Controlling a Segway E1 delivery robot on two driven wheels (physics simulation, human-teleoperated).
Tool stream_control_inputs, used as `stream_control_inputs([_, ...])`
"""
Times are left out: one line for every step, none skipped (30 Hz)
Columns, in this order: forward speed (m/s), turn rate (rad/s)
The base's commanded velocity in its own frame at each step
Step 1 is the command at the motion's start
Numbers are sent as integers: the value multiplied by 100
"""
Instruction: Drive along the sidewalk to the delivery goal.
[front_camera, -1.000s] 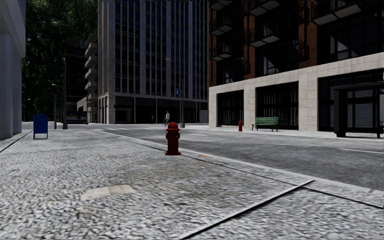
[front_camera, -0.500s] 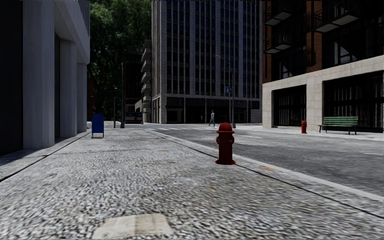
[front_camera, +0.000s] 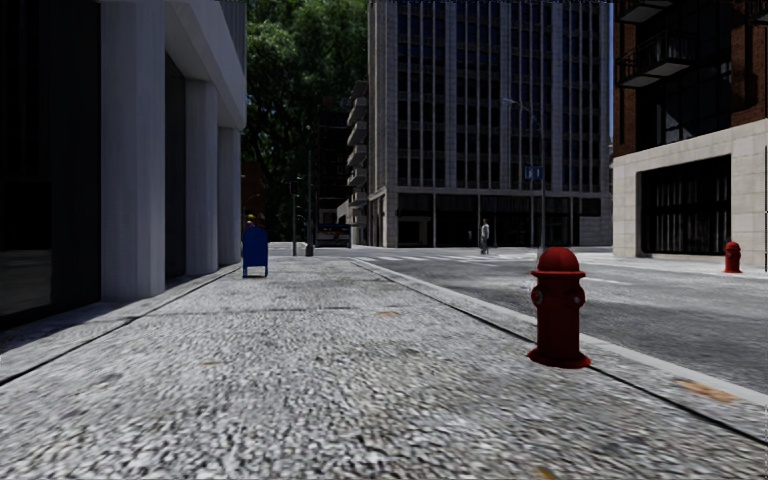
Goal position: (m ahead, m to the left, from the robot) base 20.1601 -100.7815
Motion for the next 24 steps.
stream_control_inputs([174, 58])
stream_control_inputs([174, 59])
stream_control_inputs([174, 59])
stream_control_inputs([174, 59])
stream_control_inputs([174, 59])
stream_control_inputs([174, 59])
stream_control_inputs([175, 56])
stream_control_inputs([175, 56])
stream_control_inputs([179, 44])
stream_control_inputs([183, 32])
stream_control_inputs([190, 20])
stream_control_inputs([190, 20])
stream_control_inputs([196, 0])
stream_control_inputs([200, 0])
stream_control_inputs([200, 0])
stream_control_inputs([200, 0])
stream_control_inputs([200, 0])
stream_control_inputs([200, 0])
stream_control_inputs([200, 0])
stream_control_inputs([200, 0])
stream_control_inputs([200, 0])
stream_control_inputs([200, 0])
stream_control_inputs([200, 0])
stream_control_inputs([200, 0])
